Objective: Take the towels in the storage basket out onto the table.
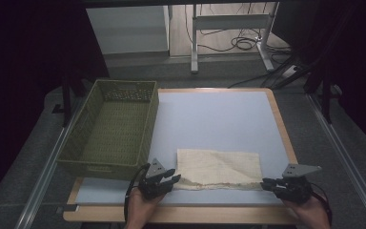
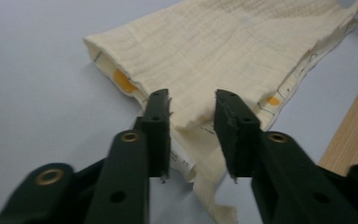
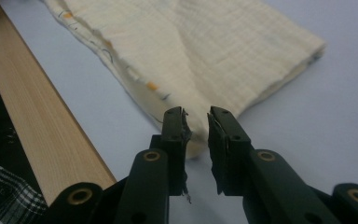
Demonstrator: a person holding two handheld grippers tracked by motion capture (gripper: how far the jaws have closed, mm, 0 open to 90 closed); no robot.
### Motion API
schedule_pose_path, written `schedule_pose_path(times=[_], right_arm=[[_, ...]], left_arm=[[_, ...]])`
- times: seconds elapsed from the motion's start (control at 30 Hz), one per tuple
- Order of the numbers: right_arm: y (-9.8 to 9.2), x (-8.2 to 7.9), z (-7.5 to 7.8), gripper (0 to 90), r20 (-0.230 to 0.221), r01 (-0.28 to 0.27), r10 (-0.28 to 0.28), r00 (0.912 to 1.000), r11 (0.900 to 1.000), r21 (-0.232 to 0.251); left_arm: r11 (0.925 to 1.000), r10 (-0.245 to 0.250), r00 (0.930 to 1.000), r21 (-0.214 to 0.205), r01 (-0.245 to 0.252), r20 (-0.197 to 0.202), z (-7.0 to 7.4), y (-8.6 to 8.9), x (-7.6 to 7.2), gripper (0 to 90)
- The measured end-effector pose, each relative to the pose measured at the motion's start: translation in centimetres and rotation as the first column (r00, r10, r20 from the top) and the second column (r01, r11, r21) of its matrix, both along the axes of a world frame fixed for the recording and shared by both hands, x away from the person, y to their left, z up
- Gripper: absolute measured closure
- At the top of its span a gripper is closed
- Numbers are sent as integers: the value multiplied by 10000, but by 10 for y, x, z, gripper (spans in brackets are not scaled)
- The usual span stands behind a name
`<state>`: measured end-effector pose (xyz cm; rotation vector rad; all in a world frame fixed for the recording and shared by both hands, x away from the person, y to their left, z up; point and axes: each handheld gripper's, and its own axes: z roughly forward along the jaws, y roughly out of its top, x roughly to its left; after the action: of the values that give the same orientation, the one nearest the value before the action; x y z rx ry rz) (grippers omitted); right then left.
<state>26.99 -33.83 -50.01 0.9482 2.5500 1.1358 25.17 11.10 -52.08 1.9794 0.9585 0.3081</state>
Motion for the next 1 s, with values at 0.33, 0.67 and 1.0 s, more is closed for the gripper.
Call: schedule_pose_path(times=[0.33,0.67,1.0], right_arm=[[-2,24,12,716,490,504,-497,9976,9986,-147],[11,41,5,697,396,457,-452,9982,9989,-125],[10,40,5,695,393,470,-465,9981,9988,-124]], left_arm=[[9997,114,9999,205,-112,-49,9,-10,21,570],[9858,-1372,9883,880,1427,-663,-7,-25,8,627],[9861,-1170,9927,1151,1195,-280,6,-20,3,870]])
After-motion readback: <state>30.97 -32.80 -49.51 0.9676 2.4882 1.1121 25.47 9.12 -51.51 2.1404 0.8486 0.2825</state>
